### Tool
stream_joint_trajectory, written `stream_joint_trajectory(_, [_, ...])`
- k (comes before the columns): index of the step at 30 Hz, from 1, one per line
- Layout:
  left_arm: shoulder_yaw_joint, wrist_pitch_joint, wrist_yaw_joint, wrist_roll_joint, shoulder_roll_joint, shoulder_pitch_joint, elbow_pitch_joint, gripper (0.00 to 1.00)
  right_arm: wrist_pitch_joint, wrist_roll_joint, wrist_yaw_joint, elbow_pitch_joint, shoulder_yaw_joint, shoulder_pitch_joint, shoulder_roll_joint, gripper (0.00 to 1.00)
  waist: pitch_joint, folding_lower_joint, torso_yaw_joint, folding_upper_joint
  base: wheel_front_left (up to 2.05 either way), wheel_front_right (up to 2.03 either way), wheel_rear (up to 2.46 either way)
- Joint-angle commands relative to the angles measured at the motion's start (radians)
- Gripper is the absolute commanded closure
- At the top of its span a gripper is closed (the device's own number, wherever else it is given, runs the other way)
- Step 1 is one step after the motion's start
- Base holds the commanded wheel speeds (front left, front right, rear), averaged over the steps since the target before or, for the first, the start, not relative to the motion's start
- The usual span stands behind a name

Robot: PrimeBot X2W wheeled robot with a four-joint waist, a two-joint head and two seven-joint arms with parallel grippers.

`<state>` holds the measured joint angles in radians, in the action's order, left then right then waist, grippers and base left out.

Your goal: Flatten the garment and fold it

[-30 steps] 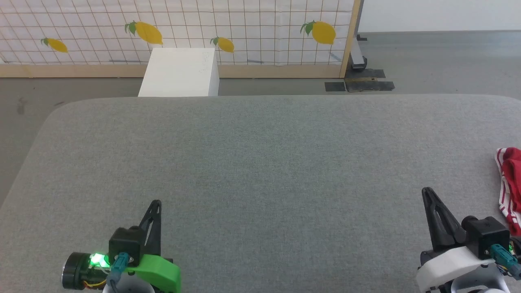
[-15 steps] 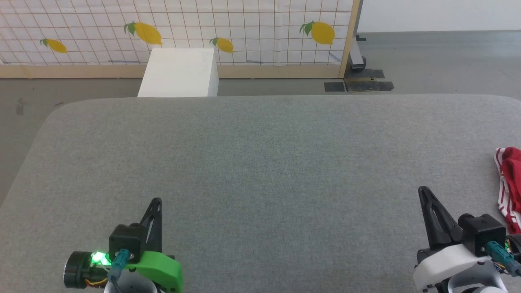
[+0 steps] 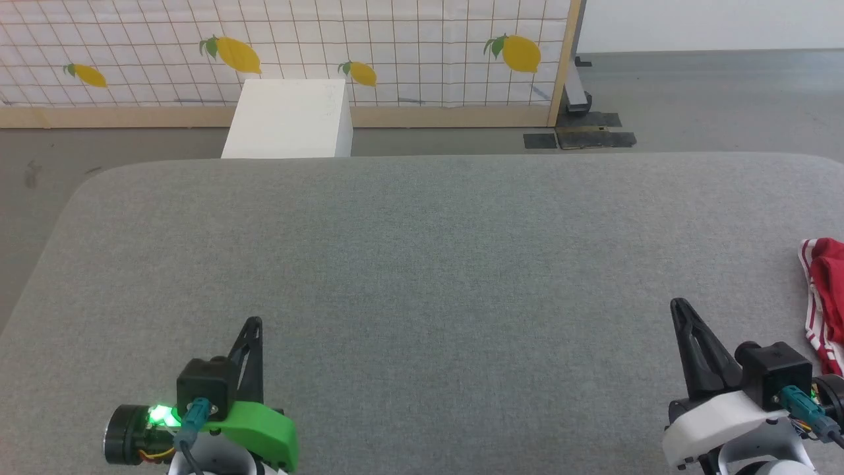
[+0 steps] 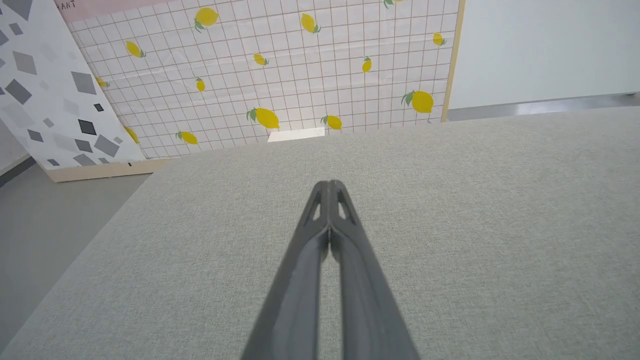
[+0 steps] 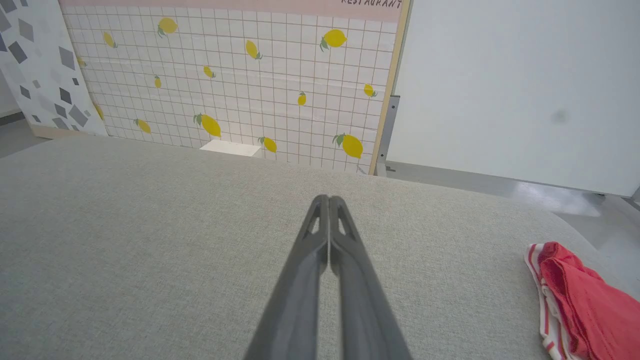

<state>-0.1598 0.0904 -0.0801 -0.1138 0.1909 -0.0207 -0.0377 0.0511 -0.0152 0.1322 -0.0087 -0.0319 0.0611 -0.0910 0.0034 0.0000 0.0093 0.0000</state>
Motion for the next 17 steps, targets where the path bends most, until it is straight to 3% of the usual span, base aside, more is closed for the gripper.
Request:
stream_joint_trajectory(1, [0.013,-0.005,0.008,0.010,-0.009,0.011,0.005,1.00,-0.005,0.008,-0.001,0.004,0.004,-0.021,0.004,1.00,0.000,0.0000,0.000,0.0000,0.00,0.00,0.00])
stream_joint_trajectory(17, [0.059,-0.032,0.030,0.042,-0.050,0.014,0.016,1.00,-0.020,0.011,-0.001,0.005,0.013,-0.033,0.016,1.00,-0.001,0.0000,-0.003,0.0000,0.00,0.00,0.00])
